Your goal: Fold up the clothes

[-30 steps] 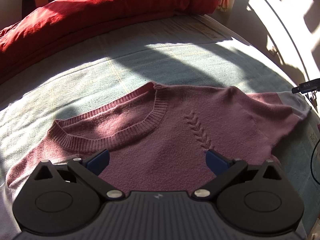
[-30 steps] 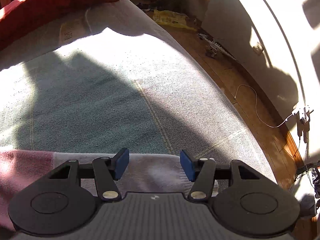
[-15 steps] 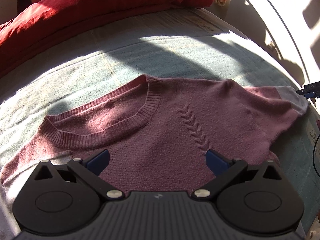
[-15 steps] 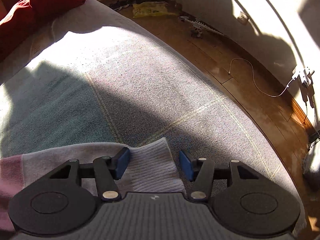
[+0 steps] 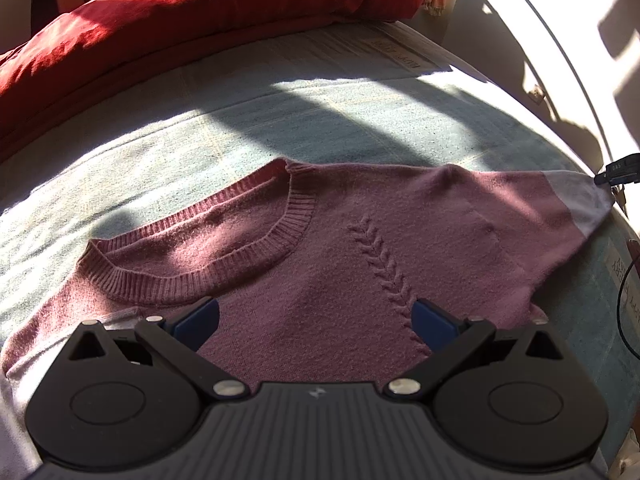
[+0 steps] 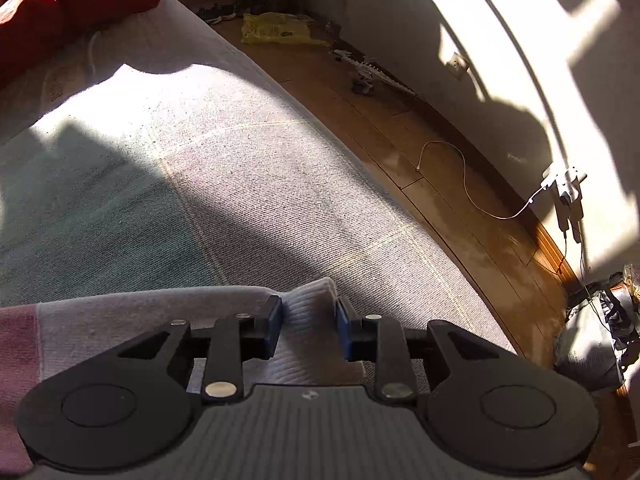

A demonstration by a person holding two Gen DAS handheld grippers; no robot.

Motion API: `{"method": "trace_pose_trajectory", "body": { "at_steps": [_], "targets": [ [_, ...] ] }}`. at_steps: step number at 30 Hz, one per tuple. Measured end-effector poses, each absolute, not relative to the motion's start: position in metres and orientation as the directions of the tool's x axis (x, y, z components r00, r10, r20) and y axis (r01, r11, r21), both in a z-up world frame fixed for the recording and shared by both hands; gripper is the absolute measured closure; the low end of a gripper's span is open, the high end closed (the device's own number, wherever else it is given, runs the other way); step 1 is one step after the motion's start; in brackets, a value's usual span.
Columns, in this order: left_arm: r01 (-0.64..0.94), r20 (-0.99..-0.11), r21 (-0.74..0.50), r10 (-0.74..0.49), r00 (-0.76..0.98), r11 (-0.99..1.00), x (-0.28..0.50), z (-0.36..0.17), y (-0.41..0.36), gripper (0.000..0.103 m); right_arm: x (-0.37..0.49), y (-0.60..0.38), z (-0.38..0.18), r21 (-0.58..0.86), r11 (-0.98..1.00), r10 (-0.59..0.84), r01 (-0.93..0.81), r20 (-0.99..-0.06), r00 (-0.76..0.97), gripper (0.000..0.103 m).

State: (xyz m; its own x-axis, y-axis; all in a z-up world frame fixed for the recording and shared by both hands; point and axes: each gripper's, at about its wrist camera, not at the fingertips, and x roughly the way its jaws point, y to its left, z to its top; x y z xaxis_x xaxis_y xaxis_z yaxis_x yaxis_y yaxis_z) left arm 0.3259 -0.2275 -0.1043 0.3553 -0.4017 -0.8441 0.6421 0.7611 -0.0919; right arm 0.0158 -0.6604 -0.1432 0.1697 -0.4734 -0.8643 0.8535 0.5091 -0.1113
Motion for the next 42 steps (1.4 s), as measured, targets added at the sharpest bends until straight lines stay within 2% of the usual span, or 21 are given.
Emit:
{"method": "trace_pose_trajectory", "body": {
  "at_steps": [1,3,4,7,8,10,12,14,18,26,37,42],
  "targets": [
    [0.638,-0.843,-0.093,-0.401,0.358,0.764,0.326,-0.104,-0.226,0.002,0.017,-0.656,-0.139,-0.112,0.497,-0.486,0.861,-0.857,0.169,0.062],
    [0.63,-0.842,-0.096,-0.4,0.362,0.771,0.327,-0.104,-0.223,0.002,0.025,-0.639,-0.124,-0.097,0.501,-0.507,0.86,-0.838,0.201,0.056],
    [0.625,-0.841,-0.097,-0.4,0.364,0.774,0.327,-0.104,-0.222,0.002,0.03,-0.629,-0.118,-0.046,0.529,-0.481,0.847,-0.839,0.255,0.05],
    [0.62,-0.841,-0.106,-0.403,0.361,0.777,0.327,-0.106,-0.222,0.002,0.049,-0.6,-0.111,0.205,0.633,-0.286,0.747,-0.834,0.471,0.044],
    [0.62,-0.841,-0.108,-0.404,0.359,0.777,0.327,-0.107,-0.223,0.002,0.058,-0.589,-0.112,0.289,0.66,-0.202,0.693,-0.821,0.534,0.043],
    [0.62,-0.842,-0.113,-0.406,0.355,0.777,0.326,-0.109,-0.225,0.002,0.078,-0.563,-0.121,0.446,0.694,-0.021,0.565,-0.772,0.635,0.035],
    [0.624,-0.843,-0.113,-0.407,0.352,0.773,0.325,-0.11,-0.227,0.002,0.096,-0.539,-0.136,0.537,0.712,0.13,0.452,-0.733,0.668,0.035],
    [0.634,-0.845,-0.103,-0.404,0.351,0.766,0.324,-0.11,-0.227,0.002,0.107,-0.525,-0.152,0.555,0.727,0.2,0.405,-0.735,0.648,0.035],
    [0.648,-0.85,-0.086,-0.395,0.348,0.757,0.321,-0.113,-0.225,0.002,0.093,-0.531,-0.167,0.536,0.733,0.184,0.419,-0.749,0.636,0.035],
    [0.641,-0.858,-0.102,-0.394,0.331,0.761,0.325,-0.117,-0.225,0.002,0.036,-0.597,-0.164,0.46,0.673,0.023,0.58,-0.796,0.605,0.035],
    [0.665,-0.854,-0.106,-0.41,0.32,0.74,0.327,-0.115,-0.229,0.002,-0.032,-0.669,-0.173,0.571,0.468,-0.048,0.674,-0.746,0.665,0.034],
    [0.662,-0.857,-0.097,-0.401,0.323,0.743,0.326,-0.115,-0.228,0.002,-0.04,-0.679,-0.172,0.552,0.426,-0.095,0.717,-0.761,0.642,0.035]
  ]
}}
